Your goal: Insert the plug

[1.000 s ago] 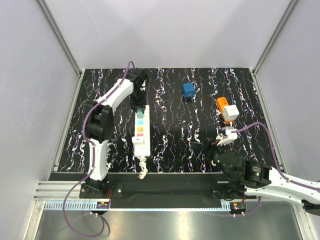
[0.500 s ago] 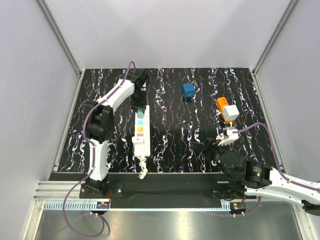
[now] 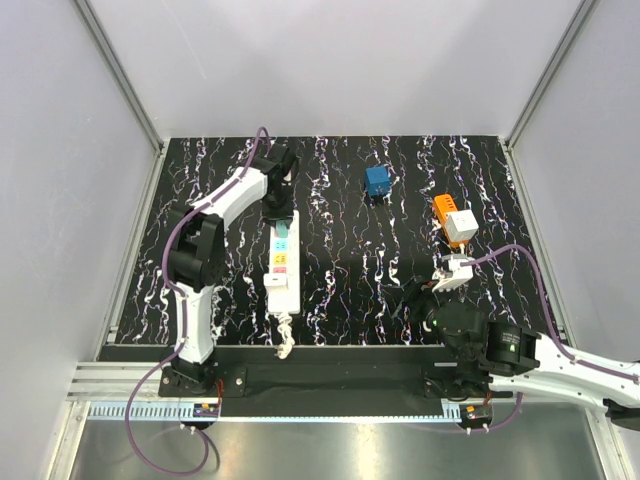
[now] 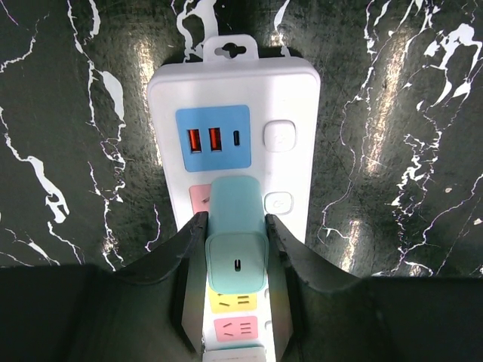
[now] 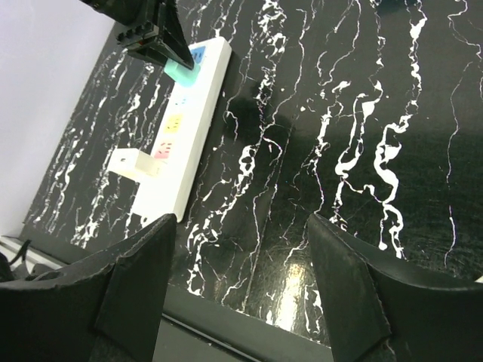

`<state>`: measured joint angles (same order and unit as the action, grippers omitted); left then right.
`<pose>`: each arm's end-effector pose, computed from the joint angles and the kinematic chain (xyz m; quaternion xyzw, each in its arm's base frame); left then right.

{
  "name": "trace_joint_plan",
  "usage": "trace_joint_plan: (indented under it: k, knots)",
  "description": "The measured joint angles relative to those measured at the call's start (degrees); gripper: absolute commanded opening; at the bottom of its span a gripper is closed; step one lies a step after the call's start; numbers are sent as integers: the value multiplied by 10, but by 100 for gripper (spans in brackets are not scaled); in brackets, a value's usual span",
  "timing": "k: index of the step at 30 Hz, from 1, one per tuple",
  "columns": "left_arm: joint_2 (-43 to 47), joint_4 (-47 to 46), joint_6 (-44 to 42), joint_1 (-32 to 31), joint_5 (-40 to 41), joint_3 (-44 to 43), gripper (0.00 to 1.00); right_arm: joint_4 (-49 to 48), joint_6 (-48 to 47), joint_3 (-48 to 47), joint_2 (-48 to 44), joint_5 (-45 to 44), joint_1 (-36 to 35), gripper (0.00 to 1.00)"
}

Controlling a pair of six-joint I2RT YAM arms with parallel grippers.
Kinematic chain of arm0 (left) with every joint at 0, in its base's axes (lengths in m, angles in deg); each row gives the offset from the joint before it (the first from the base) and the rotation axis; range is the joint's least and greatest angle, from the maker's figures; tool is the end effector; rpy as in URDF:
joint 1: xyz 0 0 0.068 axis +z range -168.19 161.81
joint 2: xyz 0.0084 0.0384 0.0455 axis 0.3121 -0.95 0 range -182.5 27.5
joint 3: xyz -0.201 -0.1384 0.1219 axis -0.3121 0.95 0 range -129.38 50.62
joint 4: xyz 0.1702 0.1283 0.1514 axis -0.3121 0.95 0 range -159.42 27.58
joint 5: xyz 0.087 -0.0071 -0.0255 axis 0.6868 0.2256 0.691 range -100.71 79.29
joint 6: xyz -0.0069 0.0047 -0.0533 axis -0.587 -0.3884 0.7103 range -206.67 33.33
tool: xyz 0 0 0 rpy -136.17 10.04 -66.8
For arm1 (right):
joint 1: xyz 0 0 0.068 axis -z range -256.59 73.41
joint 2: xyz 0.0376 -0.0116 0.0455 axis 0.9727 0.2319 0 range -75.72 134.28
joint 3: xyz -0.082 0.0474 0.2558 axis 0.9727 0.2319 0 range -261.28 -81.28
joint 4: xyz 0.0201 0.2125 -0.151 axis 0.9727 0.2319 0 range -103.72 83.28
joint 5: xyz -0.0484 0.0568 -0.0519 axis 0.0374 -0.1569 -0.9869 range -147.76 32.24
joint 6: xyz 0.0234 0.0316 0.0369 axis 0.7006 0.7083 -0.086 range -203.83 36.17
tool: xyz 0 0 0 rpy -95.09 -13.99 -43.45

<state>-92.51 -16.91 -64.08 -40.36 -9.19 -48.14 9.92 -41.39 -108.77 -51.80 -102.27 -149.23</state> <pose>0.4011 -0.1625 0.2040 -0.0054 0.9899 -0.0416 0.1356 0.0575 0.1002 0.2616 0.0120 0.7888 0.2809 0.5466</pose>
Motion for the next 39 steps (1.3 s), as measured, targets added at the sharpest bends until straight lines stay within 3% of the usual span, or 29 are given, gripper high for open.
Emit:
trace_joint_plan:
  k: [3, 4, 5, 6, 10, 11, 14, 15, 22, 26, 31, 35, 39]
  knots:
    - [4, -8, 0, 0, -1, 7, 2, 1, 1, 0, 9, 0, 0, 77]
    - [4, -8, 0, 0, -1, 7, 10, 1, 1, 0, 12, 0, 0, 77]
    - [5, -8, 0, 0, -2, 7, 30, 2, 1, 0, 14, 0, 0, 77]
    - [5, -8, 0, 0, -2, 7, 41, 2, 1, 0, 17, 0, 0, 77]
    - [-10, -3, -12, 0, -12, 6, 62, 3, 0, -3, 32, 0, 0, 81]
    - [-14, 9, -16, 0, -15, -5, 83, 3, 0, -6, 37, 0, 0, 84]
    - [-22, 26, -23, 0, -24, -42, 89, 3, -3, -23, 56, 2, 0, 85]
    - [-27, 34, -23, 1, -29, -59, 99, 3, -3, -29, 62, 3, 0, 86]
    - [-25, 60, -28, 27, -47, -169, 99, 19, -12, -104, 167, 8, 11, 92]
    - [35, 60, -36, 42, -18, -159, 99, 23, -46, -189, 274, 56, 116, 91]
    - [250, -26, -50, 46, 2, 28, 99, 11, -132, -342, 469, 161, 323, 91]
    - [404, -92, -57, 43, -20, 151, 99, -2, -197, -476, 635, 232, 395, 91]
    - [454, -136, -63, 54, -90, 236, 99, 2, -257, -559, 748, 273, 438, 95]
